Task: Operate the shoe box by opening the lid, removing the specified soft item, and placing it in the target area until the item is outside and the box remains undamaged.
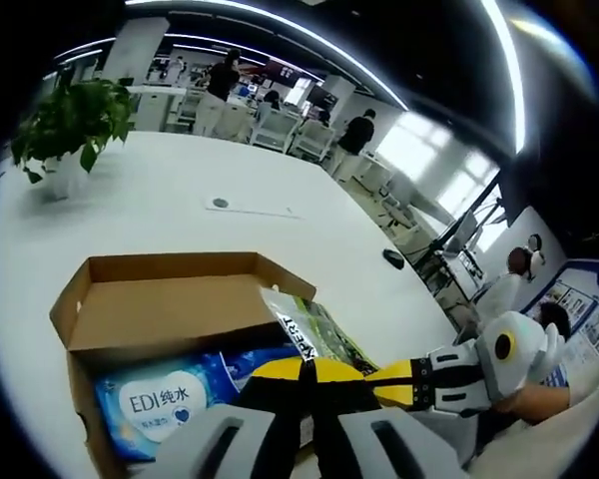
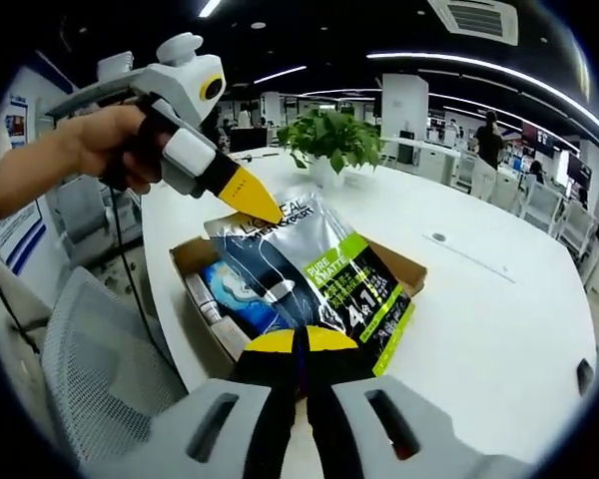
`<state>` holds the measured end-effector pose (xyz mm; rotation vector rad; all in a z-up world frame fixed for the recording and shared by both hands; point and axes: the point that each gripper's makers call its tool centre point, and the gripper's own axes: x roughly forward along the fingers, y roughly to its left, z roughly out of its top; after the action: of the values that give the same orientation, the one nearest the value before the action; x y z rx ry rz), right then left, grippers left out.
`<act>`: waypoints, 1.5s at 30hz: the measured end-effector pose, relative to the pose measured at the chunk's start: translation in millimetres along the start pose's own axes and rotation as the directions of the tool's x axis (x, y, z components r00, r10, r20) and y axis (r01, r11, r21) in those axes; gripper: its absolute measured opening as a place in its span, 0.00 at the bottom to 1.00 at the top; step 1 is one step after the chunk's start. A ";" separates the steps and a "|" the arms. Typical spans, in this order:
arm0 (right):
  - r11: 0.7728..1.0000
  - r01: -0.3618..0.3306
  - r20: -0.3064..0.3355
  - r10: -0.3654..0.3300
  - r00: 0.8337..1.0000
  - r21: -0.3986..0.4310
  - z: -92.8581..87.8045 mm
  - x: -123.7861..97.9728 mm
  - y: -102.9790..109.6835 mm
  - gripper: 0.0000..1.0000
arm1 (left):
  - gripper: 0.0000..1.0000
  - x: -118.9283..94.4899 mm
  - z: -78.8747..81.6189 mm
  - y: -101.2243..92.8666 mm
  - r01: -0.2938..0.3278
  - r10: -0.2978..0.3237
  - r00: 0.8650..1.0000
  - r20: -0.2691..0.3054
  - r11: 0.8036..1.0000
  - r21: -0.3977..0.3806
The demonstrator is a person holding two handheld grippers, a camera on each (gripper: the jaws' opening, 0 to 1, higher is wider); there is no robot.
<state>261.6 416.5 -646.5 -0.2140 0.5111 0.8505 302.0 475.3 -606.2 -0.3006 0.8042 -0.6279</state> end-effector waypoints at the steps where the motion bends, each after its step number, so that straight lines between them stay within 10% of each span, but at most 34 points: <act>1: 1.000 0.001 -0.001 -0.001 1.000 0.001 -0.7 -0.6 -0.7 0.00 | 0.00 2.0 -0.4 -1.3 0.003 -0.003 1.000 -0.003 1.000 0.002; 45: 0.987 0.122 -0.162 -0.105 0.981 0.100 -91.2 -24.6 -87.0 0.00 | 0.01 118.3 -32.3 -41.8 0.039 -0.020 0.986 -0.166 0.993 0.115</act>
<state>283.0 309.4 -714.0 -0.2080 0.6838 0.6948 323.2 368.1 -675.8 -0.1544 0.9178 -0.7321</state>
